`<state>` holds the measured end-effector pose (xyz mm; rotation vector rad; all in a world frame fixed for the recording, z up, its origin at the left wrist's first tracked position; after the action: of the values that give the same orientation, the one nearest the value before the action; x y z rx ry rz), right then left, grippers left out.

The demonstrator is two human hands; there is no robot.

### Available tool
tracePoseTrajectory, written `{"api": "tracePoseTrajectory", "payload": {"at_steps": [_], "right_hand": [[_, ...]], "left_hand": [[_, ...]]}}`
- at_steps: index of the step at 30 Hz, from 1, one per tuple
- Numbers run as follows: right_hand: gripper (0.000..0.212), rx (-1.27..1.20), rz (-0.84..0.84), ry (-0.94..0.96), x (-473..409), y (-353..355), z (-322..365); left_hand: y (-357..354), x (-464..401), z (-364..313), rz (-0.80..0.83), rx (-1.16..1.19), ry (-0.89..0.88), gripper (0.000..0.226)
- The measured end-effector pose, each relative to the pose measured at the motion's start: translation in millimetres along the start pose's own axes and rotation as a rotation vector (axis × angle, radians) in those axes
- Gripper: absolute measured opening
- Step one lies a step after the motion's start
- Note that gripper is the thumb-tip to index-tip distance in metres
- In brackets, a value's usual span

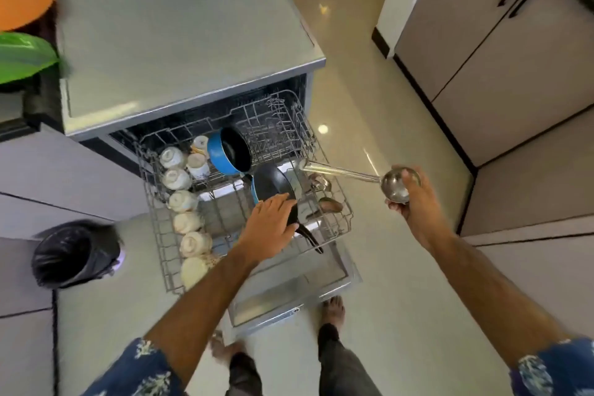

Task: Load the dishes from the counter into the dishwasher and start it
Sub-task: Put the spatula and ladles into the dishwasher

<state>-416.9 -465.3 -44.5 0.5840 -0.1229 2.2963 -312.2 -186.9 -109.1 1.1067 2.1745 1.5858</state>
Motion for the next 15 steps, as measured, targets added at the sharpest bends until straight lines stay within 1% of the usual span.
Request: {"api": "tracePoseTrajectory", "payload": {"at_steps": [5, 10, 15], "right_hand": [[0.015, 0.223, 0.086, 0.220, -62, -7, 12], [0.020, 0.420, 0.200, 0.335, -94, -36, 13], [0.016, 0.627, 0.325, 0.481, -114, -68, 29]], "left_hand": [[-28, -56, -4, 0.052, 0.047, 0.087, 0.058], [-59, -89, -4, 0.111, 0.084, 0.169, 0.071], [-84, -105, -3, 0.108, 0.104, 0.183, 0.071]]}}
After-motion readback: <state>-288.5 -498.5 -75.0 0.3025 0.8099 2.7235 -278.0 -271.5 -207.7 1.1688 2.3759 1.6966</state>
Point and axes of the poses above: each hand's wrist, its own x-axis away from the middle knuckle, its own y-axis out of the back of the hand, z = x × y, the point moved 2 cm from there along -x, towards the middle knuckle, and after that the axes turned 5 degrees about -z, right-handed, at the moved point
